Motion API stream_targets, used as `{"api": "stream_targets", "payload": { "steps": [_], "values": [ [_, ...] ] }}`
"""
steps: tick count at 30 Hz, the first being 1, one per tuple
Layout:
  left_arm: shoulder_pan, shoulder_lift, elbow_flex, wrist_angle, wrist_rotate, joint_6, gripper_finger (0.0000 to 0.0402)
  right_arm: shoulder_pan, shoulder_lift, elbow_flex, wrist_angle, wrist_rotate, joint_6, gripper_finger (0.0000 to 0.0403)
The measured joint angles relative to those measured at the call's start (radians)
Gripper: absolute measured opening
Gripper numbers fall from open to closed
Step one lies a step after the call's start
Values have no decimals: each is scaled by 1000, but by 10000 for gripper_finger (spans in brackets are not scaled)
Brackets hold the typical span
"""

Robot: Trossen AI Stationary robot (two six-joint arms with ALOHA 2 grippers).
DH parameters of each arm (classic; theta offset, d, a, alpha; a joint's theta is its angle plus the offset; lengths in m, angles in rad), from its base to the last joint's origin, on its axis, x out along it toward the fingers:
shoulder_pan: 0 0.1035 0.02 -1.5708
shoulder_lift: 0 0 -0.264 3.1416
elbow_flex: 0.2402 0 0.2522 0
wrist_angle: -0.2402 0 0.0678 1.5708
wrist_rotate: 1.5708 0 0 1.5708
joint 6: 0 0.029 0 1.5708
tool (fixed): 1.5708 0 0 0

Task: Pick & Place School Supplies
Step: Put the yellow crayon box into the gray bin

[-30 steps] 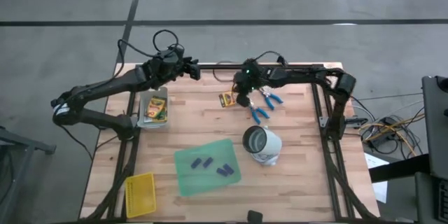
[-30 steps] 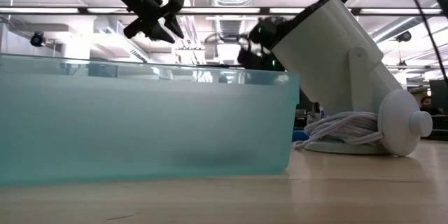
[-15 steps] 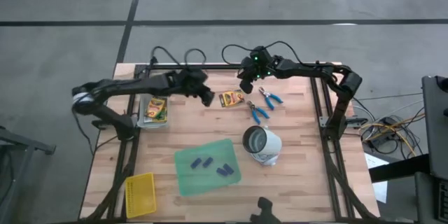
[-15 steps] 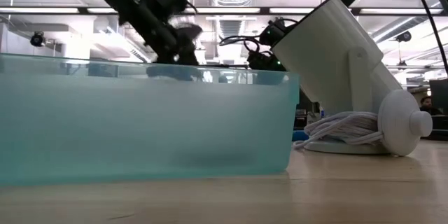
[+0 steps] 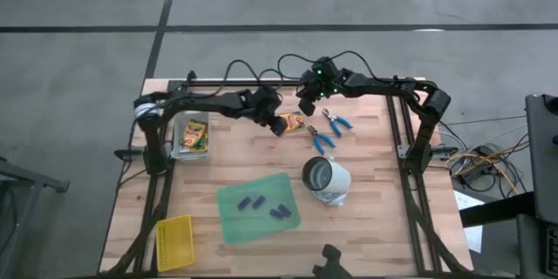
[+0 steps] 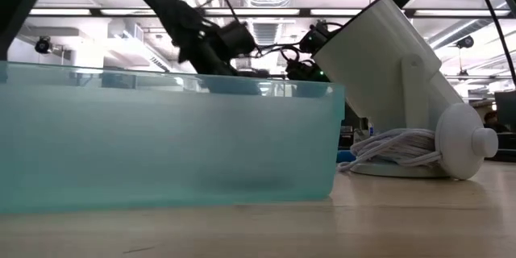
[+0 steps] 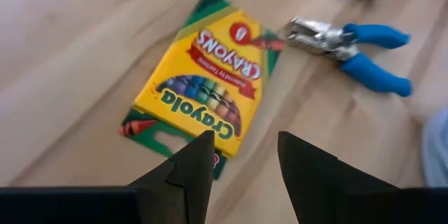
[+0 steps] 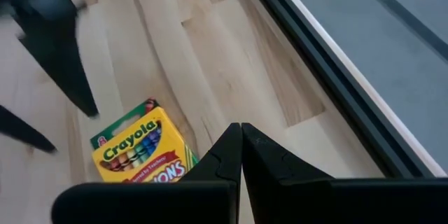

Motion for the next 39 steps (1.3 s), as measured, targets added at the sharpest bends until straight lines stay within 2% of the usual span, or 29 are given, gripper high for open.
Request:
{"api": "stream_targets", "payload": {
  "steps": [11, 21, 24, 28, 35, 39],
  "values": [
    [2, 131, 109, -136, -6, -36, 163, 0, 0, 0, -24, 0, -5, 8],
    [7, 140, 110, -148, -97, -39, 163, 0, 0, 0, -23, 0, -5, 8],
    [6, 137, 107, -161, -185, -32, 163, 0, -1, 0, -23, 0, -5, 8],
    [7, 137, 105, -161, -297, 69, 163, 0, -2, 1, -24, 0, -5, 8],
    [9, 137, 104, -158, -320, 421, 163, 0, -2, 1, -24, 0, -5, 8],
    [13, 136, 101, -145, -377, 469, 163, 0, -2, 1, -24, 0, -5, 8]
  ]
}}
